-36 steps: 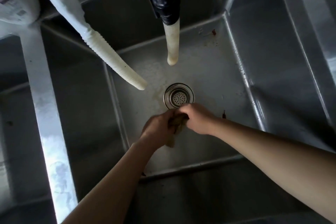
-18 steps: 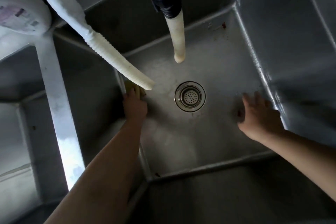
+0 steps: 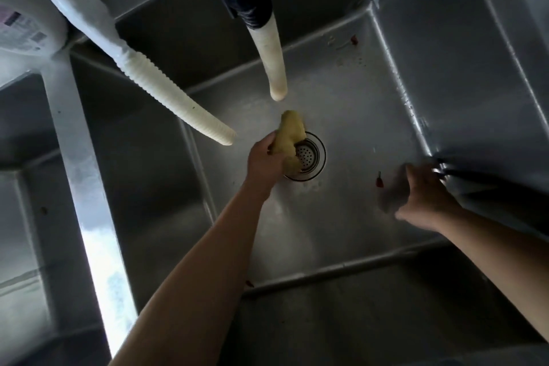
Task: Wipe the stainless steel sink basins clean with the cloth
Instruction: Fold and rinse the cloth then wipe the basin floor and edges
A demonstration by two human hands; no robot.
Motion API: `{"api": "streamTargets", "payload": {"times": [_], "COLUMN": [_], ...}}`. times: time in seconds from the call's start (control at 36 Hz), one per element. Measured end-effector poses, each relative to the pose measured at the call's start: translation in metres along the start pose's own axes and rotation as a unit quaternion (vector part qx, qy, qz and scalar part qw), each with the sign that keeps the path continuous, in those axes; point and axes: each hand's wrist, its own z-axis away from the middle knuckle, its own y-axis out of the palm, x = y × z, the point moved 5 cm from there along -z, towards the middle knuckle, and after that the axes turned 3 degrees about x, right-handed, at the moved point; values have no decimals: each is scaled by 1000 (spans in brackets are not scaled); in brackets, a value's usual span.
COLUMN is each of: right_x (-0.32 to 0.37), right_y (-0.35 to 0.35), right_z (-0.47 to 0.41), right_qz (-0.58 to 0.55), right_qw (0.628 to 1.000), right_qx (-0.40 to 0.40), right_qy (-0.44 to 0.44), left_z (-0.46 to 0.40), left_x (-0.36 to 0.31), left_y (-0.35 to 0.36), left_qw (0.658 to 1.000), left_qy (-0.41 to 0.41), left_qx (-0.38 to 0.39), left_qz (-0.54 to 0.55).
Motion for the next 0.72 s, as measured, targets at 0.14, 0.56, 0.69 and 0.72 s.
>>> {"api": "streamTargets", "payload": {"times": [0.14,0.56,0.69,0.72], "right_x": [3,1,2,1], "right_y": [3,10,8,7], "right_z": [-3,-3,-1,0], "right_qz": [0,14,2,-1], "right_qw": [1000,1000,1000,1000], "right_qx": [-15,1,8,11], "right_qy": [-11,11,15,14], "left_z": [32,84,73,67], "left_x": [18,90,52,45], "left_y": [-80,11,85,97], "left_qw": [979,948,982,985], "left_qy": [31,-230,-146,-143], "left_qx": [-201,-103,-41,-24], "left_qz": [-27,-193,-116,-95]}}
